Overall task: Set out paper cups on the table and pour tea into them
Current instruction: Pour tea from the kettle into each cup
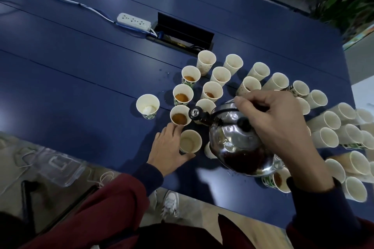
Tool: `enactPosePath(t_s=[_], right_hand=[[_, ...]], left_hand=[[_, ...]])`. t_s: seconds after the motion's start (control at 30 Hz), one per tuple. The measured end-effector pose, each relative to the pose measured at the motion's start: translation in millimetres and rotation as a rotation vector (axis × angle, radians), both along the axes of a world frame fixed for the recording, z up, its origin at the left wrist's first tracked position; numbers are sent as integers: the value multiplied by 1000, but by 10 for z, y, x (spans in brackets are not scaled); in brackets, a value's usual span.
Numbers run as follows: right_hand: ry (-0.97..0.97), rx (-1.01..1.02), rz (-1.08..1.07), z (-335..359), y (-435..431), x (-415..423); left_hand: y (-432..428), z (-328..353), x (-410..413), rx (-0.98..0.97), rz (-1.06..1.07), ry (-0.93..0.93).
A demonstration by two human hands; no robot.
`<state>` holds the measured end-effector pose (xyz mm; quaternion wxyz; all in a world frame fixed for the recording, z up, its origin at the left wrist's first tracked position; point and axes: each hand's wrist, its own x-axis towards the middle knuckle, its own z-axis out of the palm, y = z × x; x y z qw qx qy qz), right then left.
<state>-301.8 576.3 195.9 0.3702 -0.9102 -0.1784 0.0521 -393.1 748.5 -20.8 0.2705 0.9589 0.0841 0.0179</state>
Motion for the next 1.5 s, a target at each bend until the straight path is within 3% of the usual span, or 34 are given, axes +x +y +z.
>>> enactPosePath(t_s=[0.33, 0.7, 1.5], right_hand=[[-29, -132, 114, -69, -37, -58], [-67, -226, 147, -183, -86, -51], [-80, -331, 127, -244, -8, -173]], left_hand=[[-263, -33, 24, -9, 60, 33], [-340, 14, -33, -173, 110, 72], [-189, 23, -46, -162, 98, 40]])
